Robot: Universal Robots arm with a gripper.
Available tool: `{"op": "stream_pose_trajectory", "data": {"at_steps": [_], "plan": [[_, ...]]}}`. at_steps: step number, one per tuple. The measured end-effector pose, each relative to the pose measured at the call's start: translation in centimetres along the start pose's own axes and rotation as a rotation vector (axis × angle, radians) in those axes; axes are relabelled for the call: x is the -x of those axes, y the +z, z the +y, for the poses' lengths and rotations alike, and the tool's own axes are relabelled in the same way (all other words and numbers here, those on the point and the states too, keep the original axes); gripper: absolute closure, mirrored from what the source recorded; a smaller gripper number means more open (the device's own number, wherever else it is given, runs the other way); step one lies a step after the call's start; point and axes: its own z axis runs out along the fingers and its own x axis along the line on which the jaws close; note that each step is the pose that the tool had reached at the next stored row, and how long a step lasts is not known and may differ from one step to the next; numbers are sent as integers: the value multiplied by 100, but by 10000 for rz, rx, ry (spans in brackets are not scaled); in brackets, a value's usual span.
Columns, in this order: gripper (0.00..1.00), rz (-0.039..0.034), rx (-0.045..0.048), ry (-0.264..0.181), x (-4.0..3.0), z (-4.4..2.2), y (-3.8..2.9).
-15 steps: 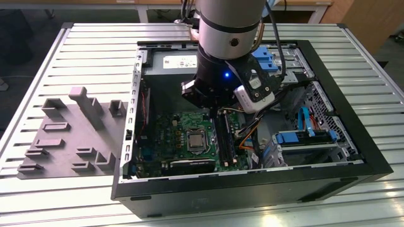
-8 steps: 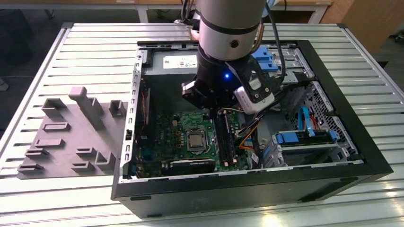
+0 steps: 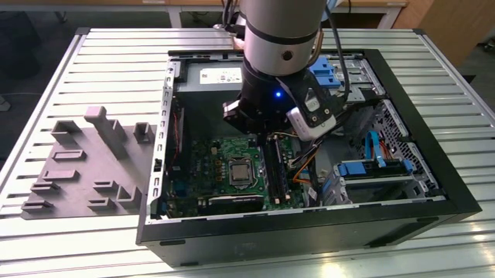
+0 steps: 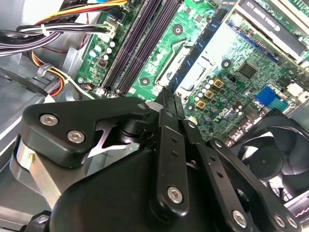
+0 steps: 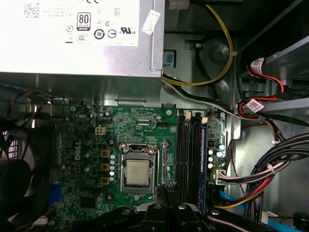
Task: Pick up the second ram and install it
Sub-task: 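Insert the second ram into the second slot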
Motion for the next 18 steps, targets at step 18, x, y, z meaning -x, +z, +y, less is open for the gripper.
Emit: {"op": "stream_pose_trajectory", "data": {"at_steps": [18], "plan": [[89,1,-1,-1,6,-2,54]]}}
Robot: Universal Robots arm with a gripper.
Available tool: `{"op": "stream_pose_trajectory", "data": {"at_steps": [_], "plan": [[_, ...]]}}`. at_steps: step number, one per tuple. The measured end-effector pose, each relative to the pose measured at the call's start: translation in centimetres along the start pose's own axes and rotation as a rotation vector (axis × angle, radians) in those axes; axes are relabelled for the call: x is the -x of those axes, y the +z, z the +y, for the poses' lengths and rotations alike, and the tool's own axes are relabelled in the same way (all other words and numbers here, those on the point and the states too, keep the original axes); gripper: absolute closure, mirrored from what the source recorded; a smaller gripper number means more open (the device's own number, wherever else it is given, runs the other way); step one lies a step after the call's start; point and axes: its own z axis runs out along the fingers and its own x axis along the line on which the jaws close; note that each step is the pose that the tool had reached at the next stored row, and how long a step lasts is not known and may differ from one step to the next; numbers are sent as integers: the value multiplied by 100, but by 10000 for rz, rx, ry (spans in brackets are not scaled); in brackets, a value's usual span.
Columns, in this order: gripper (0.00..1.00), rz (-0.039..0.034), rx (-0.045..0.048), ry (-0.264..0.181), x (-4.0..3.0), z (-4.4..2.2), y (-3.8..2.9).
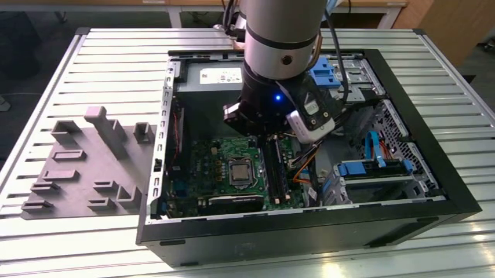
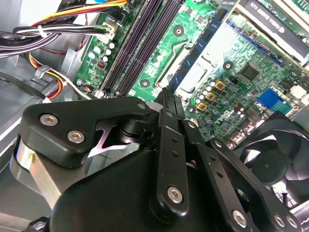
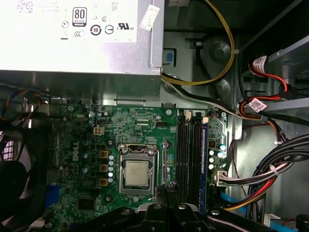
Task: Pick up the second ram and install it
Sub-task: 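Insert the second ram into the second slot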
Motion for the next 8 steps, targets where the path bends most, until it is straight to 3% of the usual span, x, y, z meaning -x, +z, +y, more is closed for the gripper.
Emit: {"op": "stream_pose_trajectory", "data": {"at_steps": [8], "plan": [[89,0,1,0,4,-1,21]]}}
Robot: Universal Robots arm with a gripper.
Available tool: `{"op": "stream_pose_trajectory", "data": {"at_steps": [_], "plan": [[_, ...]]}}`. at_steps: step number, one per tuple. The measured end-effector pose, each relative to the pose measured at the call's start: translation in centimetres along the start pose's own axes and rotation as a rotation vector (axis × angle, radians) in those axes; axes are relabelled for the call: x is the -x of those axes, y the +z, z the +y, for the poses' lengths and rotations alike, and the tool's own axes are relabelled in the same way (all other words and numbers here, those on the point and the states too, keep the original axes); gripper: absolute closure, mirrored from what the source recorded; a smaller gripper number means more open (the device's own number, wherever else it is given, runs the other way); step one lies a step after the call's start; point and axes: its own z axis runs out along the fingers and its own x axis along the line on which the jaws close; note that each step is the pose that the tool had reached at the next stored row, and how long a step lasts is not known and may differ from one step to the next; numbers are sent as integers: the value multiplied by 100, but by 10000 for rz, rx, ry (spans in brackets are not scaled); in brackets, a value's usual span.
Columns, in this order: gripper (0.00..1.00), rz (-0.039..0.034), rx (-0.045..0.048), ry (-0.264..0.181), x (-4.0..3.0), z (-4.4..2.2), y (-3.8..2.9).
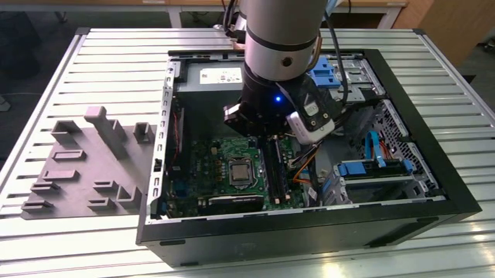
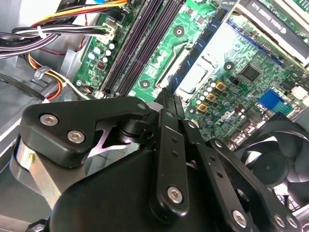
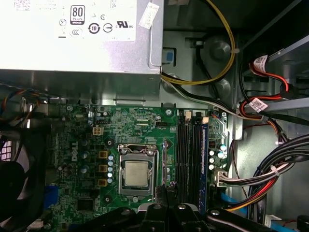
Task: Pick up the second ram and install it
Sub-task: 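Insert the second ram into the second slot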
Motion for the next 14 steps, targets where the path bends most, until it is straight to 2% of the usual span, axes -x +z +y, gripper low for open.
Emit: {"op": "stream_pose_trajectory", "data": {"at_steps": [14], "plan": [[89,0,0,0,64,-2,13]]}}
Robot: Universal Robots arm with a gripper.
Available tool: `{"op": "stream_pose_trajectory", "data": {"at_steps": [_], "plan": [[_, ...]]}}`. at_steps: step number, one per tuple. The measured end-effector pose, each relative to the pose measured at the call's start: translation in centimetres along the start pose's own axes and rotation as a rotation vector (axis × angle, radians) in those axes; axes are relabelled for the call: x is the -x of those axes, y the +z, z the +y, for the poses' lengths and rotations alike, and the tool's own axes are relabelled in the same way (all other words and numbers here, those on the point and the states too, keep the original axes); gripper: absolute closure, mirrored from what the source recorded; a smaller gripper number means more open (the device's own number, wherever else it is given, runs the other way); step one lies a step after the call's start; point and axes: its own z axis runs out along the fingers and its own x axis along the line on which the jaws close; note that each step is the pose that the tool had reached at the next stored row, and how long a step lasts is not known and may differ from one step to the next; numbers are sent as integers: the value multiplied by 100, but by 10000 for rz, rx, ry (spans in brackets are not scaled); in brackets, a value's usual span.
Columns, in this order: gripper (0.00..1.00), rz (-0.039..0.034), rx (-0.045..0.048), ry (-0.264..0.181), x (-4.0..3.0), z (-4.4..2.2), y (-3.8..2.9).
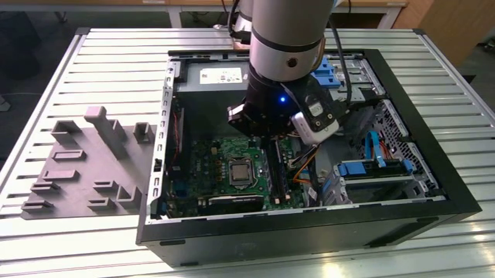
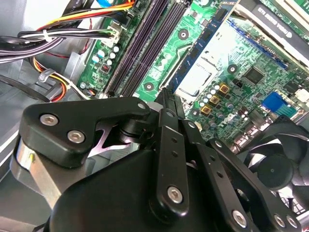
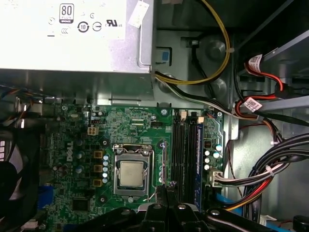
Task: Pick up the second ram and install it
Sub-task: 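Insert the second ram into the second slot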
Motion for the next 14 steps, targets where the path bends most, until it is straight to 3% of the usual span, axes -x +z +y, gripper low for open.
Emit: {"op": "stream_pose_trajectory", "data": {"at_steps": [14], "plan": [[89,0,1,1,63,-3,39]]}}
